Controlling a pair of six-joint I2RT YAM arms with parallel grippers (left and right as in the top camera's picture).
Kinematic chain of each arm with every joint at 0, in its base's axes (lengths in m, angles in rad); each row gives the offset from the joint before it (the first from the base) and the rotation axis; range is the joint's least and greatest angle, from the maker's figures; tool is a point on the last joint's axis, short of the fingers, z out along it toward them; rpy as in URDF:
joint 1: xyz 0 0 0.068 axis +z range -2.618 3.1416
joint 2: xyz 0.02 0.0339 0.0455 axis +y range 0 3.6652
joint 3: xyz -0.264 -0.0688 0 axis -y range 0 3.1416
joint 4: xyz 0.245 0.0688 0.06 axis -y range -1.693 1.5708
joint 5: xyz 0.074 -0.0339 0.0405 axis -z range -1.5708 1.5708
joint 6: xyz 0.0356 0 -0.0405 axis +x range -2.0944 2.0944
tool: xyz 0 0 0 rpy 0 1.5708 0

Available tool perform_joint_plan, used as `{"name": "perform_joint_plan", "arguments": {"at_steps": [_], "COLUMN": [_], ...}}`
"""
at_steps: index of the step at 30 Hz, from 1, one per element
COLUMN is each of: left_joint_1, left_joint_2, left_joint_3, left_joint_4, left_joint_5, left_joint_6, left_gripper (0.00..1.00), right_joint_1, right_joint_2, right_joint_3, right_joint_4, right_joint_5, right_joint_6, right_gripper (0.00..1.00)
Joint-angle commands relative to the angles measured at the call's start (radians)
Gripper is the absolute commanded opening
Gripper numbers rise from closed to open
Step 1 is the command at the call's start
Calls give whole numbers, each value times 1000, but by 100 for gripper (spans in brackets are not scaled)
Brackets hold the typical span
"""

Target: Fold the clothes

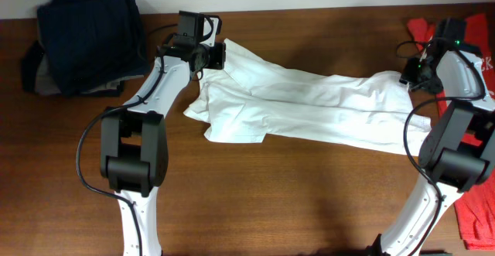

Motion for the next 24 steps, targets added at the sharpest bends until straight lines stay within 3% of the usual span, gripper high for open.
{"name": "perform_joint_plan", "arguments": {"at_steps": [1,2,5,7,13,17,24], "left_joint_1": [8,8,8,8,8,22,74], "left_joint_2": [5,5,5,5,5,5,5], "left_joint_3": [16,16,16,16,32,220,330], "left_joint_4": [-1,-1,-1,-1,-3,-208,-569], "left_joint_5": [1,0,1,0,29,34,111], "left_joint_6": [5,5,5,5,4,5,1], "left_gripper": [1,1,1,1,1,1,1], "right_joint_1": [-2,-2,-2,-2,-3,-4,-4], "right_joint_2": [46,46,48,48,47,47,45], "right_joint_3": [11,11,11,11,56,267,314], "right_joint_4": [22,37,64,88,54,-158,-430], "right_joint_5": [-6,-18,-25,-25,-17,51,126], "right_joint_6": [-18,-18,-18,-14,-14,-14,-14], "right_gripper": [40,33,29,4,4,4,4]}}
